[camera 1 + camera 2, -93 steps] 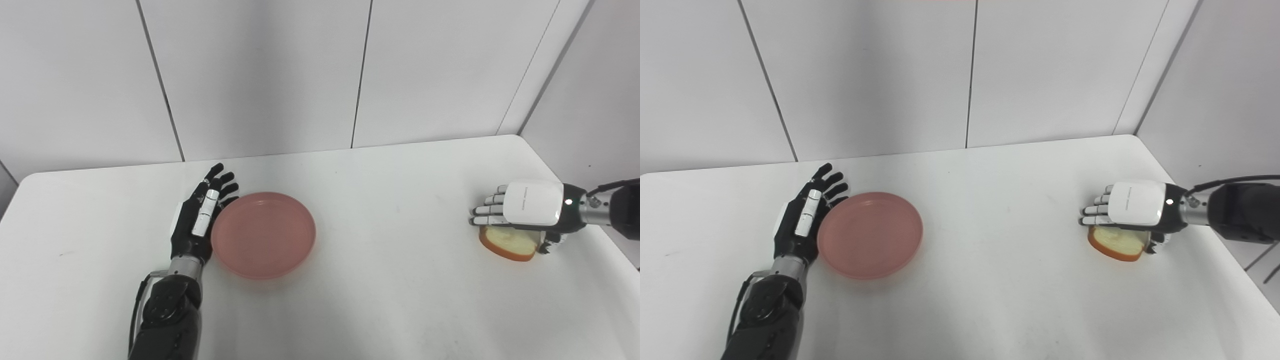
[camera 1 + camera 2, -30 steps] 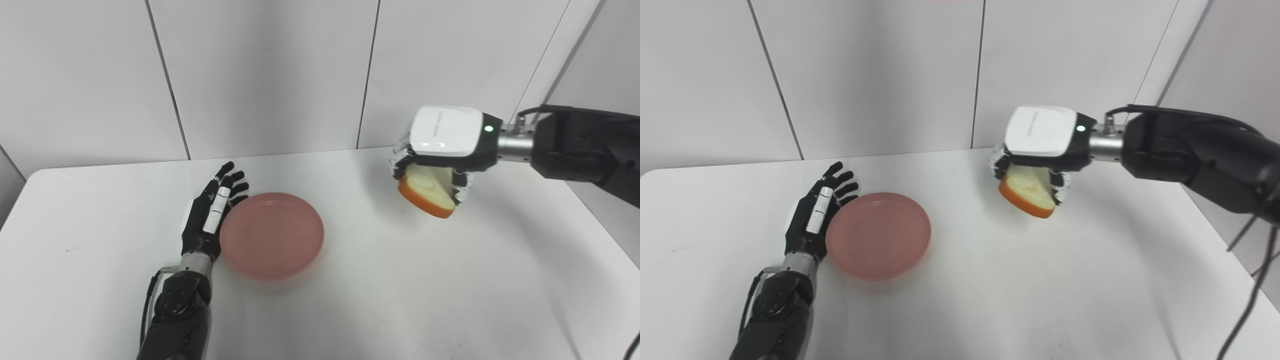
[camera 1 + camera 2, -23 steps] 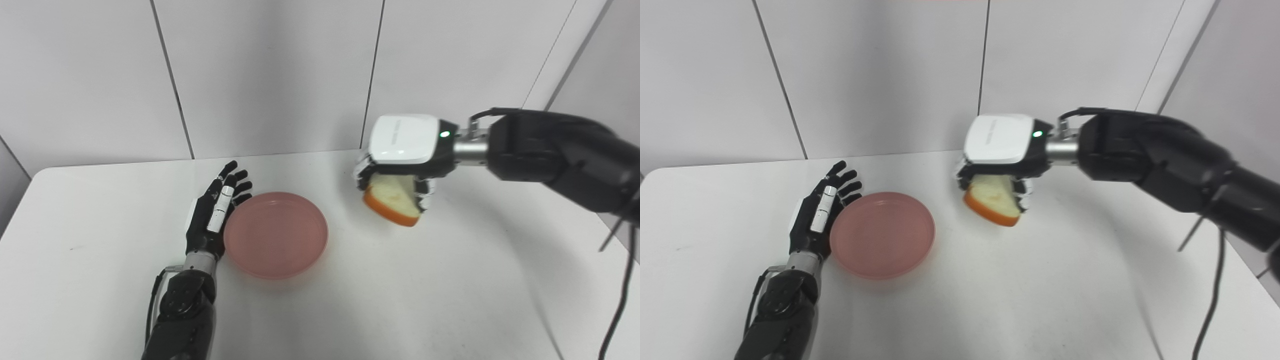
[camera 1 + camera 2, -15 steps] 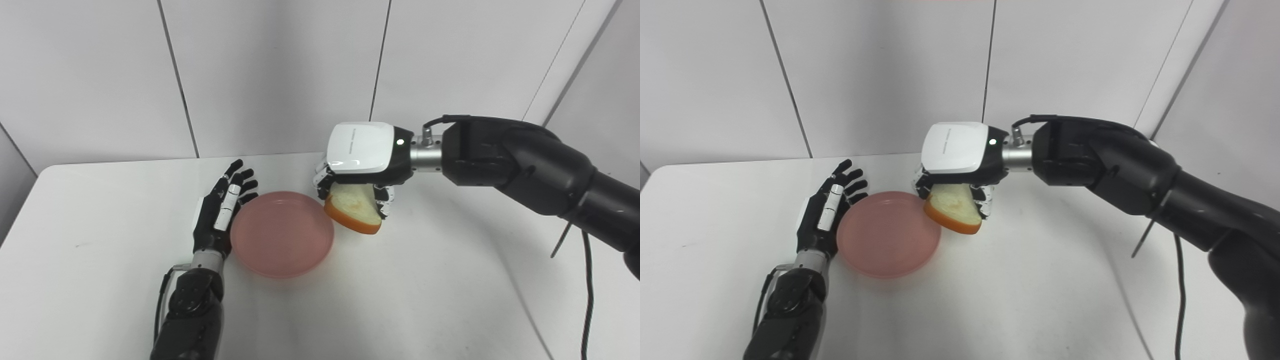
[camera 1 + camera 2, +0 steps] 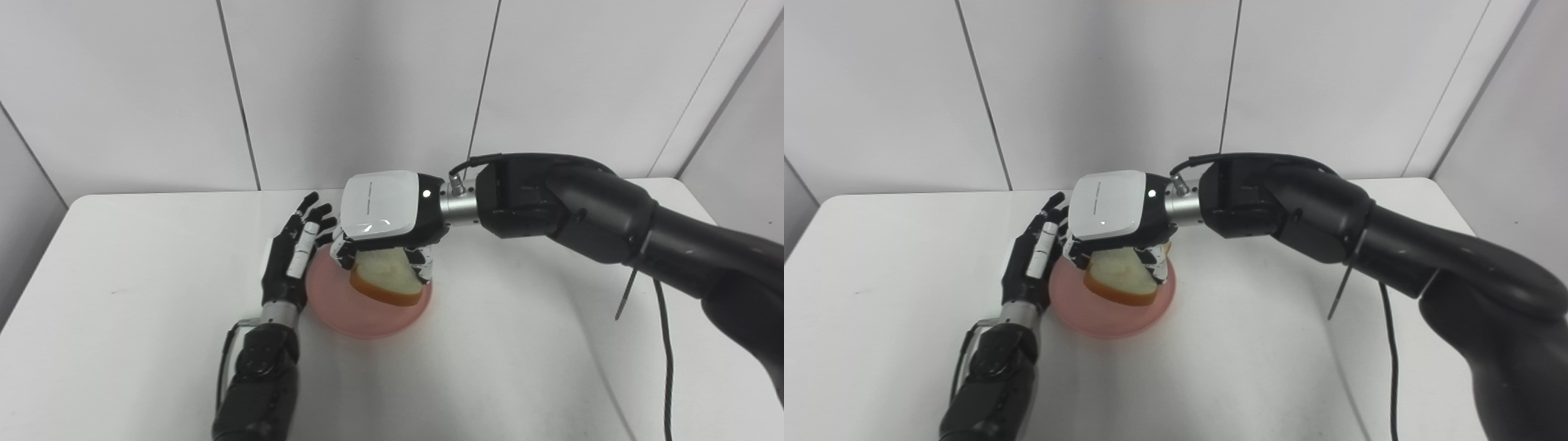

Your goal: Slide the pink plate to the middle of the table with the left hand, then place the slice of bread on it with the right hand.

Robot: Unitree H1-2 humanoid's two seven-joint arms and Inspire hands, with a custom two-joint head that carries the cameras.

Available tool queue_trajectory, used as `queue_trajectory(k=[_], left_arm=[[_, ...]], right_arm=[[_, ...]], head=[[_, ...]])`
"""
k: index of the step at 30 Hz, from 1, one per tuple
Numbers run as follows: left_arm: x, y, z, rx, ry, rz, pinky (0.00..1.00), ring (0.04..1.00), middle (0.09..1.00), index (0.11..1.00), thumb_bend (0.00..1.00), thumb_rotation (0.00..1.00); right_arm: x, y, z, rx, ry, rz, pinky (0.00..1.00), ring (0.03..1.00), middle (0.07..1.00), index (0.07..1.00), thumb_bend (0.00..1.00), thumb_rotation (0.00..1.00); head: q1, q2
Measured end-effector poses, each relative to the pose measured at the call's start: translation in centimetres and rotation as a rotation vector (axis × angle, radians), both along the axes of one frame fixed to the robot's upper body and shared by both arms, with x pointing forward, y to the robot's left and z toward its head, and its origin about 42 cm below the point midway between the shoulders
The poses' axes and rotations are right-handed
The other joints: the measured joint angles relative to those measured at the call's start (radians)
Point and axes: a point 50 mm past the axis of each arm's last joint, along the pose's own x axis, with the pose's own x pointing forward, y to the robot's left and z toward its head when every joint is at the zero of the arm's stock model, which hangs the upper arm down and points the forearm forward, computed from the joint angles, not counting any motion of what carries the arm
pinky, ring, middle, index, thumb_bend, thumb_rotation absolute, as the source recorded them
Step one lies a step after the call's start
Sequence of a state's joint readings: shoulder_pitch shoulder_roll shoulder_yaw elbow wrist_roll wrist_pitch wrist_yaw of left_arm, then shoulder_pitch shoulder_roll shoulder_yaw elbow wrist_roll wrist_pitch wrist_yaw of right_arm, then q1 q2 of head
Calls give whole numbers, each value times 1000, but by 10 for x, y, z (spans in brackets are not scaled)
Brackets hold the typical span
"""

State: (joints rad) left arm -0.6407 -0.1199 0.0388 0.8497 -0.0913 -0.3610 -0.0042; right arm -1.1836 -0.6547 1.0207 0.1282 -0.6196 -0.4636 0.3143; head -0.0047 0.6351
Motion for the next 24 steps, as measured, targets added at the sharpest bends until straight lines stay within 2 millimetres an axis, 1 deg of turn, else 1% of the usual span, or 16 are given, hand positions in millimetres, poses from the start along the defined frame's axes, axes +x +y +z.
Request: queue_trajectory(k=[2,5,6,9,12,18,19,21,22,23,24], left_arm=[[0,-3,0,-1,0,4,686,768,830,861,793,761],[-1,-4,0,4,-4,4,707,770,851,865,792,770],[-1,-4,0,6,-5,5,718,773,855,863,774,776],[-3,-3,0,11,-13,8,728,774,850,853,750,776],[-6,1,0,7,-14,23,734,775,839,845,753,759],[-8,3,0,4,-8,33,733,775,845,860,758,771],[-8,3,0,4,-7,33,730,779,851,866,760,775],[-7,2,-1,6,-5,30,728,782,843,855,774,780],[-7,2,-1,6,-4,29,728,781,837,847,780,778],[-7,1,-1,7,-5,28,731,780,834,841,783,771],[-7,1,-1,6,-5,28,731,780,834,841,784,771]], right_arm=[[-1,3,-1,-19,-3,15,434,499,482,518,526,6],[0,8,-10,-31,6,39,431,491,485,512,528,5],[1,10,-14,-30,10,44,425,491,486,508,528,5],[5,13,-25,-37,18,50,416,486,481,513,528,5],[10,14,-32,-57,14,43,416,492,481,512,528,5],[18,19,-34,-66,4,37,419,497,479,517,528,5],[19,20,-36,-62,0,42,424,510,488,505,529,4],[20,22,-43,-66,-8,53,451,547,508,482,529,1],[22,23,-48,-75,-11,52,458,557,608,490,524,77],[23,23,-53,-82,-13,54,461,558,660,494,521,112],[25,22,-59,-81,-14,56,461,558,665,495,521,115]], head=[[2,0],[18,3],[26,5],[31,8],[32,8],[31,12],[28,5],[28,5],[28,5],[28,5],[28,5]])
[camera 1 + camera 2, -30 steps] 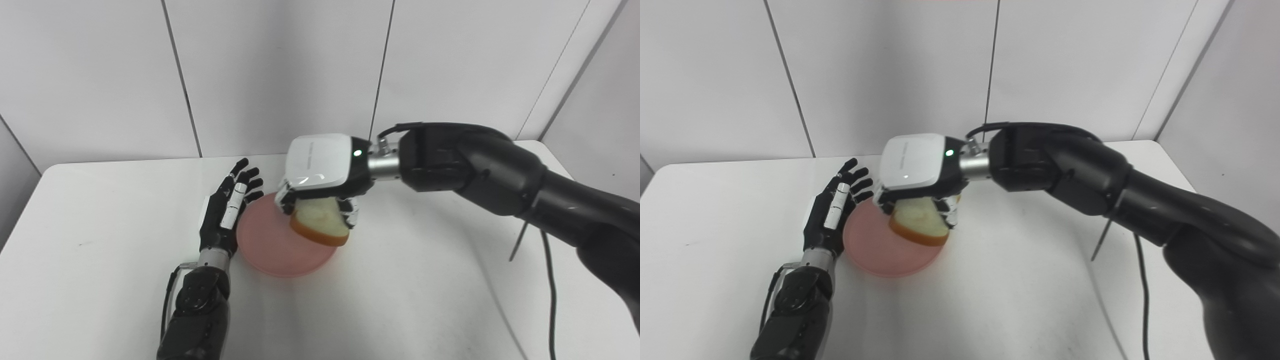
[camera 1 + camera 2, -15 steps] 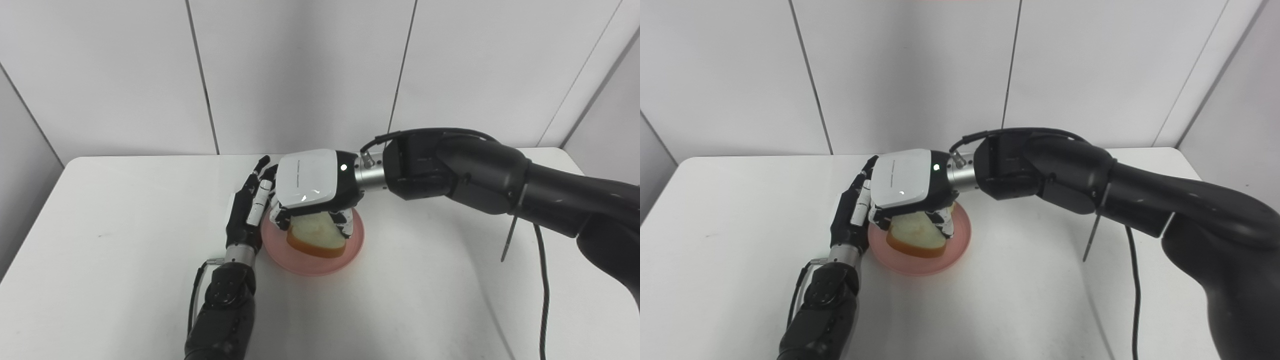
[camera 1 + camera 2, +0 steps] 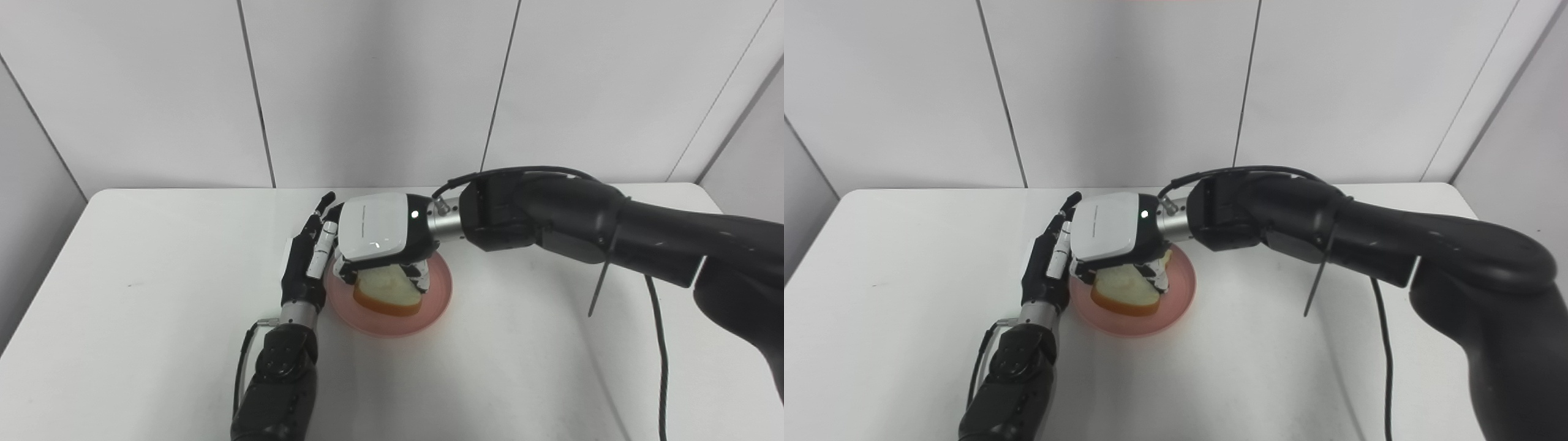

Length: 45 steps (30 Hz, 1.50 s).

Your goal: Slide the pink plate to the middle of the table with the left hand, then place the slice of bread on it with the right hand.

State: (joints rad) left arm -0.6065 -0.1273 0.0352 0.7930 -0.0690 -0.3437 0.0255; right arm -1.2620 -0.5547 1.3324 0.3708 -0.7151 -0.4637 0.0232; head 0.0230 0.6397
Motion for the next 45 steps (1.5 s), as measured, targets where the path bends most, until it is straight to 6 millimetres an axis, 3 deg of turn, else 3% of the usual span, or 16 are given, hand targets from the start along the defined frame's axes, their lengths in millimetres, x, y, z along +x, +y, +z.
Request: queue_trajectory(k=[7,16,26,29,31,34,37,41,45], left_arm=[[0,0,0,-7,6,5,746,780,830,840,809,743],[-1,2,0,-31,7,12,740,788,824,859,786,761],[-2,2,0,-35,9,13,729,778,812,836,795,752],[-2,2,-1,-35,9,13,734,774,811,829,797,747],[-2,2,-1,-35,10,13,733,773,810,827,794,747],[-2,2,-1,-33,9,12,726,770,810,827,793,752],[-2,2,-1,-32,9,11,714,758,842,852,797,758],[-2,2,-1,-31,10,10,719,773,870,887,803,767],[-2,2,-1,-30,9,6,719,780,841,889,807,788]], right_arm=[[4,-7,-14,21,-39,25,417,512,598,495,516,121],[8,-11,-34,10,-68,41,485,549,623,495,514,115],[12,-12,-37,8,-86,40,556,584,634,496,518,119],[11,-12,-38,1,-83,40,603,633,671,644,938,153],[10,-11,-38,-11,-78,35,612,645,680,659,976,163],[9,-11,-39,-57,-71,21,704,751,784,728,1000,205],[6,-6,-34,-109,-73,9,882,913,941,821,1000,262],[3,-2,-24,-191,-81,-30,979,988,996,933,1000,356],[2,-6,-15,-241,-95,-59,991,998,1000,951,1000,366]], head=[[6,5],[8,5],[6,6],[6,6],[5,5],[2,6],[2,6],[0,6],[-3,6]])
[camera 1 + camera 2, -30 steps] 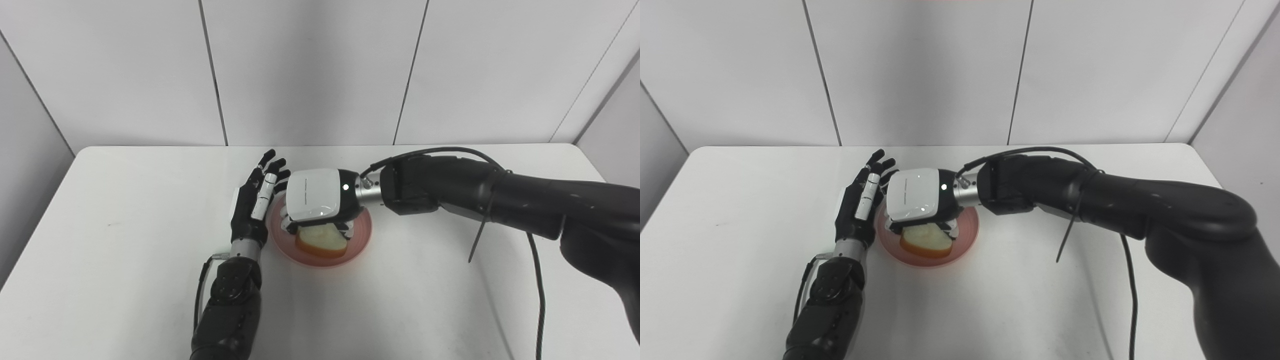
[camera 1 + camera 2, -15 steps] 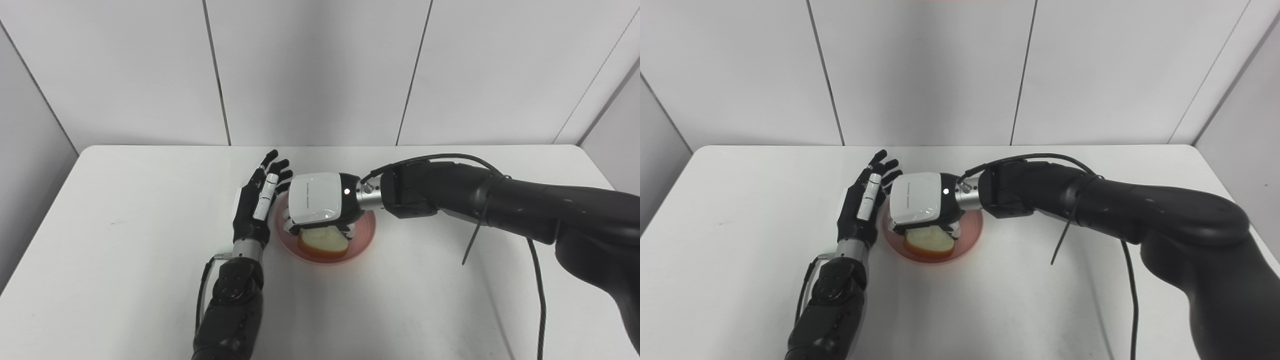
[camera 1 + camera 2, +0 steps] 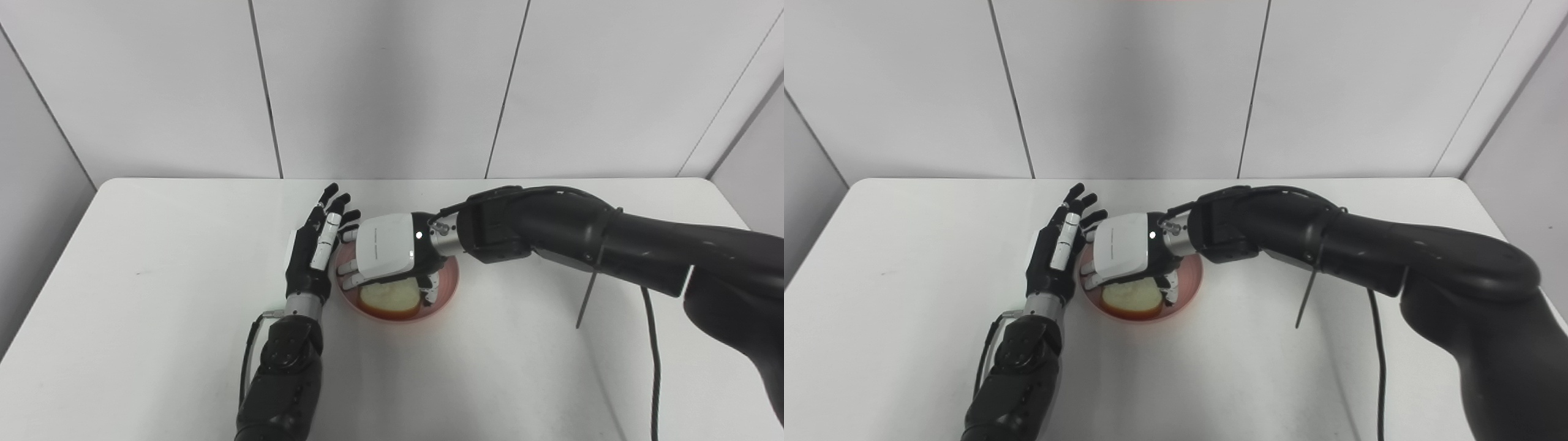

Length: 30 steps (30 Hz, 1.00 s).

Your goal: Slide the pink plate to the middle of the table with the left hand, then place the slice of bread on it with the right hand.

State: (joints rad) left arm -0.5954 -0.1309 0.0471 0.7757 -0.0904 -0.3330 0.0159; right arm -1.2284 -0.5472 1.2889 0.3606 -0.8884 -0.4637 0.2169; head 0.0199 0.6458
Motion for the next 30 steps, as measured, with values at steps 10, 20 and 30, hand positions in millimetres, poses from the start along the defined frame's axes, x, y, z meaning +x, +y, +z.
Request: queue_trajectory(k=[10,20,30], left_arm=[[1,2,0,4,-1,-9,715,785,819,869,800,806],[1,5,1,11,-3,-13,729,776,819,858,831,815],[2,11,2,13,-8,-10,751,837,833,828,796,769]], right_arm=[[-7,-21,19,23,-4,-15,946,979,996,987,1000,320],[-5,-45,70,137,18,-91,840,912,943,906,1000,292],[1,-99,92,576,231,-280,895,921,930,907,980,770]], head=[[-2,-3],[-12,-2],[-9,-6]])
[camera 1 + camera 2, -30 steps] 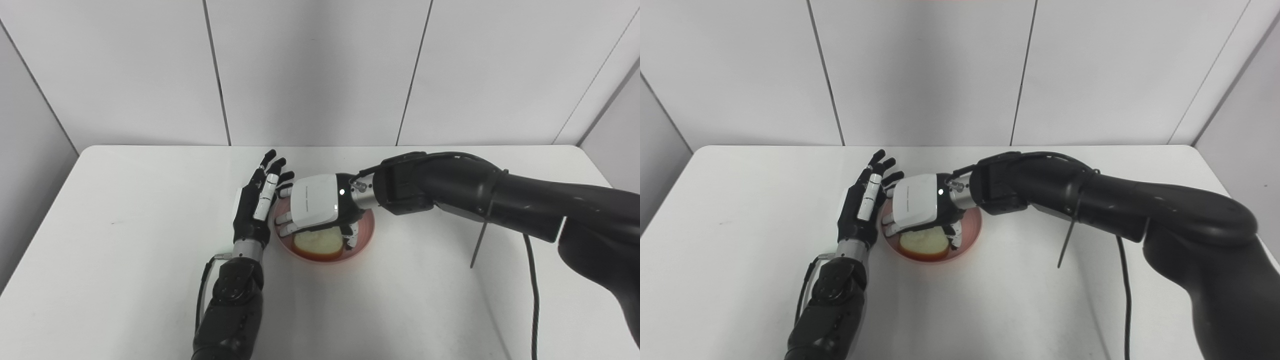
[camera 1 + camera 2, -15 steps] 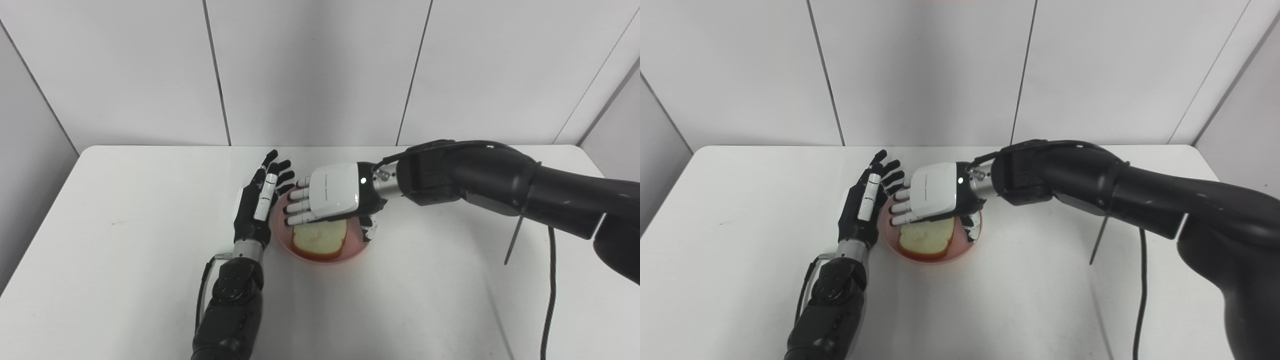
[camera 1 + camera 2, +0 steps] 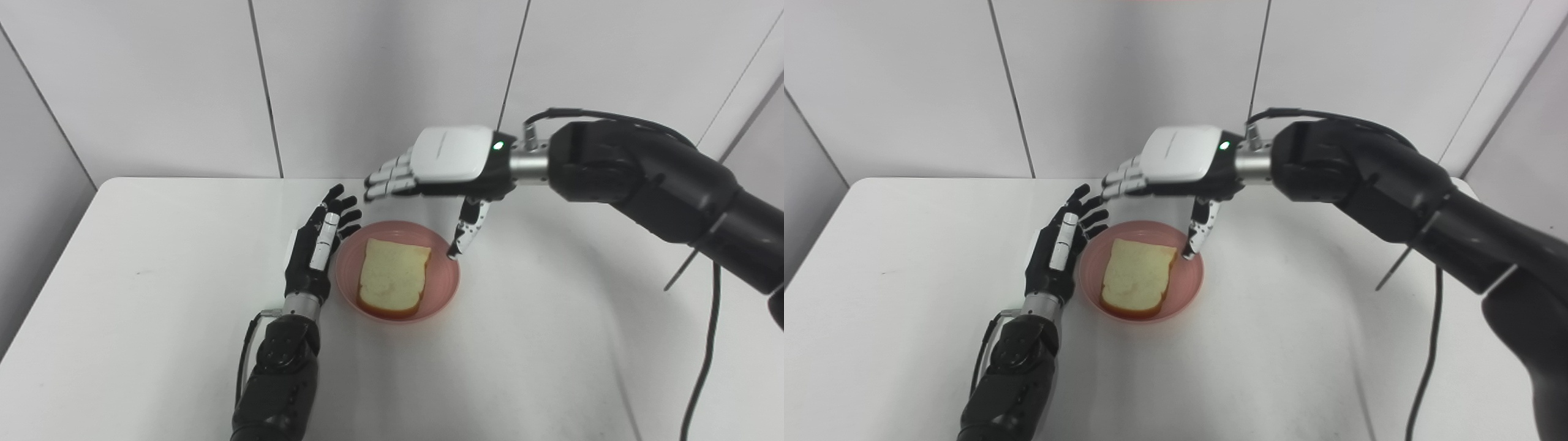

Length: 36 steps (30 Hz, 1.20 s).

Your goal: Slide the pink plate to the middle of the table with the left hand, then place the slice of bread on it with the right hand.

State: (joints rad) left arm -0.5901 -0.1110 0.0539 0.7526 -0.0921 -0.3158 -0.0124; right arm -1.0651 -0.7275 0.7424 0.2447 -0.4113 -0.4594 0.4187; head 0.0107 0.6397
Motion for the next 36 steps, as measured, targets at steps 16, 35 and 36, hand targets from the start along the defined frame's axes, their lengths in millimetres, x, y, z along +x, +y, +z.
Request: queue_trajectory(k=[16,35,36], left_arm=[[0,14,0,148,-14,71,1000,975,912,832,819,841],[-3,17,1,180,-22,74,1000,988,947,873,850,897],[-3,17,1,179,-24,74,1000,990,949,876,854,903]], right_arm=[[-20,-46,-143,945,313,-523,931,987,988,943,843,998],[-49,-3,-216,1606,601,-846,1000,1000,997,994,831,1000],[-49,-2,-218,1628,607,-860,1000,993,987,985,800,1000]], head=[[-29,-9],[-29,-8],[-29,-5]])
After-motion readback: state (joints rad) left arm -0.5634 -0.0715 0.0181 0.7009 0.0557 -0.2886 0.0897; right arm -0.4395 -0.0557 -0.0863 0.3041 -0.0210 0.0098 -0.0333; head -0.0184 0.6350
